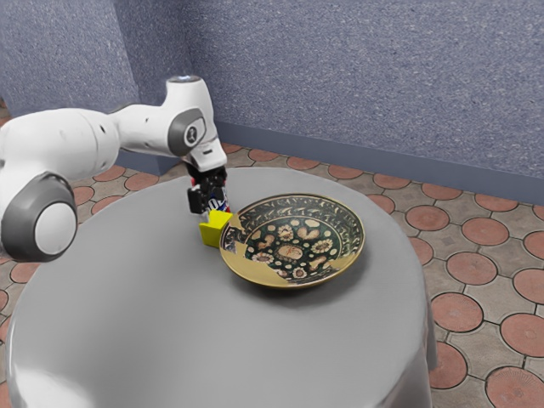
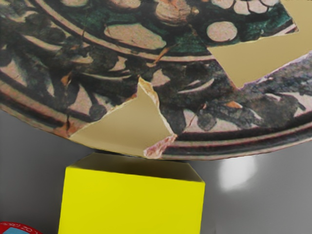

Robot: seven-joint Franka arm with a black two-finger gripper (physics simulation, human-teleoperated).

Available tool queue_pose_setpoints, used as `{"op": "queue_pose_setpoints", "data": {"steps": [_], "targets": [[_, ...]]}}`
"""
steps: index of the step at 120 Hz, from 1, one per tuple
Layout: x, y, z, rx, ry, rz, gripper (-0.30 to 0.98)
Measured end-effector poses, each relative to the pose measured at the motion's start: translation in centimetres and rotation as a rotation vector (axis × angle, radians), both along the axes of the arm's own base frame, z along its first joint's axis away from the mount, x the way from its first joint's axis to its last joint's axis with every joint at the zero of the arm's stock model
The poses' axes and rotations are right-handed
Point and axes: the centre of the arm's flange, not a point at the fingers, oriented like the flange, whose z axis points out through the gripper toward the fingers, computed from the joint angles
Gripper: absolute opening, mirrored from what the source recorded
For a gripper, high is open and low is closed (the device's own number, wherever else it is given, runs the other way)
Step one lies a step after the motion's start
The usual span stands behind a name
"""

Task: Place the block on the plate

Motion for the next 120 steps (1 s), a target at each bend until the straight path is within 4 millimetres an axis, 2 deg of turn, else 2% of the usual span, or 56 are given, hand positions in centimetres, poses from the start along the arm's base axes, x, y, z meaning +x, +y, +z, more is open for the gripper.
{"op": "queue_pose_setpoints", "data": {"steps": [26, 120], "targets": [[0.5, 0.6, -1.3, -0.001, 0.006, -0.013, 0.68], [1.1, -0.3, -4.4, 0.003, 0.032, -0.064, 0.69]]}}
